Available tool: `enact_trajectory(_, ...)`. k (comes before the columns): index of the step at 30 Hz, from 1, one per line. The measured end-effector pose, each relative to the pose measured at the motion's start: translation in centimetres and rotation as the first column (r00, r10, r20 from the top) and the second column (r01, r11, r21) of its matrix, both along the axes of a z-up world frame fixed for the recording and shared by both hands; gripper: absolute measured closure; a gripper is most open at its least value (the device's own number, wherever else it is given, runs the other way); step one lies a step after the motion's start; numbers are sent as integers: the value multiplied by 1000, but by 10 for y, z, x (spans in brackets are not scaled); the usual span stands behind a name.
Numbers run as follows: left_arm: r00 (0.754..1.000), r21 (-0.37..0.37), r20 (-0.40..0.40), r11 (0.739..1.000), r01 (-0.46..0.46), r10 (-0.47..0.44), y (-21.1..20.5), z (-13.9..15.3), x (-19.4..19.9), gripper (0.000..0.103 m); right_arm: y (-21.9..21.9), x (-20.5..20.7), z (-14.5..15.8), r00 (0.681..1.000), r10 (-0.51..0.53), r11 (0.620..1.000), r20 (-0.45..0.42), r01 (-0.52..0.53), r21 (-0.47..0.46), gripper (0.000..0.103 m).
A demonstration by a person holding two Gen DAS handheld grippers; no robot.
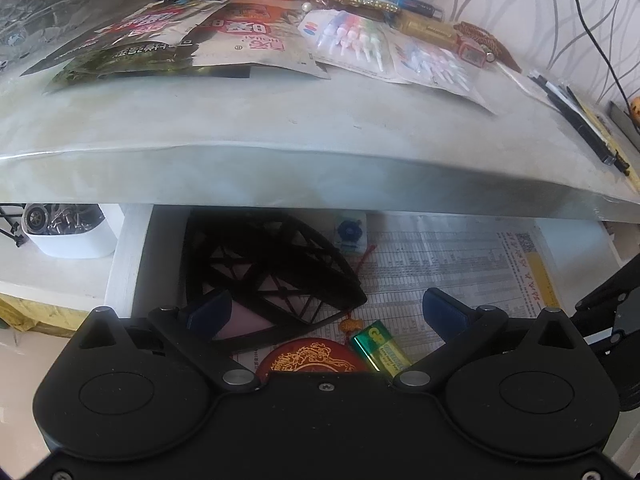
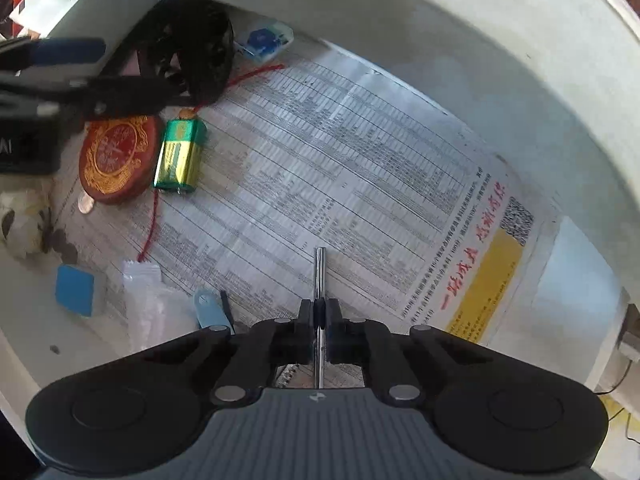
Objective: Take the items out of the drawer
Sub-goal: 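Lift the metal rod onto the countertop and open the right gripper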
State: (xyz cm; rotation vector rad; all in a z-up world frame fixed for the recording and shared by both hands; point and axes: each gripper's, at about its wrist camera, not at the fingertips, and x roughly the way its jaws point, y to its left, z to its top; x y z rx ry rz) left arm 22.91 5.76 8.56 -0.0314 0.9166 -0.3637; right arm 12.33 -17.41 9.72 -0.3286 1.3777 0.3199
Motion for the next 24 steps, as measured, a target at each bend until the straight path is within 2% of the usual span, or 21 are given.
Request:
enact_trajectory(5, 1000, 7, -1, 1000, 5, -5, -1, 0, 0, 0, -23, -9, 29, 993, -60, 998, 104, 57, 29, 96)
enact_trajectory(10, 1000, 7, -1, 1000, 6, -6, -2, 0, 0, 0, -34, -19, 82, 966, -139, 989, 220, 125, 76, 96)
enact_trajectory(12, 1000, 8, -1, 1000, 6, -6, -2, 0, 0, 0, -39, -8, 109, 936, -187, 981, 297, 164, 100, 96)
enact_trajectory(15, 1000, 18, -3, 1000, 9, -9, -3, 0, 0, 0, -69, -7, 144, 872, -259, 966, 416, 236, 106, 96)
enact_trajectory(19, 1000, 22, -3, 1000, 10, -10, -4, 0, -1, 0, -120, 21, 169, 785, -376, 921, 492, 375, 106, 96)
enact_trajectory(21, 1000, 26, -3, 1000, 7, -7, -4, -1, 0, 0, -146, 50, 167, 744, -421, 893, 519, 440, 92, 96)
enact_trajectory(24, 1000, 37, -3, 999, 1, 0, -5, -1, 0, 0, -177, 85, 154, 724, -471, 859, 503, 506, 76, 96)
